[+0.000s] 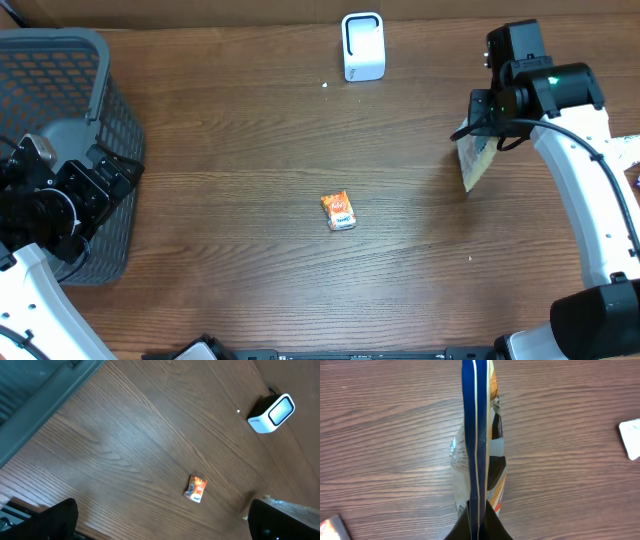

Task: Scan the item barcode
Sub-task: 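Swing the hanging snack bag right and lower it flat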

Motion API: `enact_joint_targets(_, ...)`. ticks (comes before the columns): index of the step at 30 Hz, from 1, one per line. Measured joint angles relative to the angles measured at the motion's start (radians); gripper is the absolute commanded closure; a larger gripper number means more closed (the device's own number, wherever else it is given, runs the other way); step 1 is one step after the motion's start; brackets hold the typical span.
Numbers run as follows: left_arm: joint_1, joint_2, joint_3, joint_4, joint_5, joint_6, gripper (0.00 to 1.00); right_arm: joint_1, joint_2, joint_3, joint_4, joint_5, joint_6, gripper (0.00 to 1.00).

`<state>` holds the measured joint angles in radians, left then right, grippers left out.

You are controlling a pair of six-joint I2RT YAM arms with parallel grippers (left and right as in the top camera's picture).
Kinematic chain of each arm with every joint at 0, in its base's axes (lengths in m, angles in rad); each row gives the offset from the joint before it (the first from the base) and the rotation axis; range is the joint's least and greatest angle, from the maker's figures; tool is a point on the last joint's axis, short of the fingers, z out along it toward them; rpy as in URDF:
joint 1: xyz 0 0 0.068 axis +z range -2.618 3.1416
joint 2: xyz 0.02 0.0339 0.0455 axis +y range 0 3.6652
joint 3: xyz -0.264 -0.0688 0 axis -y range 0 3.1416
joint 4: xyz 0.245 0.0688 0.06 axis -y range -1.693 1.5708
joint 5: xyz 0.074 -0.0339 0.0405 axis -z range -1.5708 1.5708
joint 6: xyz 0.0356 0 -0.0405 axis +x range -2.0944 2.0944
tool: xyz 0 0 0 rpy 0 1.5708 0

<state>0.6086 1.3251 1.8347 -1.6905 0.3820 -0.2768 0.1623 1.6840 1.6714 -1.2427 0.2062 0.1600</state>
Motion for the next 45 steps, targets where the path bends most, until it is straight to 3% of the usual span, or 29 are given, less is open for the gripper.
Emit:
enact_joint_targets(9, 0.000, 0.000, 0.000, 0.000, 0.000, 0.000, 0.00, 0.000, 0.050, -0.028, 0.006, 0.034, 0.011, 0.96)
enact_joint_targets(21, 0.000, 0.000, 0.000, 0.000, 0.000, 0.000, 0.00, 0.004, 0.138, -0.029, 0.110, -0.280, 0.085, 0.96)
enact_joint_targets(33, 0.000, 0.000, 0.000, 0.000, 0.000, 0.000, 0.00, 0.070, 0.138, -0.030, 0.176, -0.374, 0.158, 0.96)
enact_joint_targets(45, 0.000, 0.000, 0.000, 0.000, 0.000, 0.000, 0.00, 0.076, 0.139, -0.023, 0.354, -0.814, 0.204, 0.96)
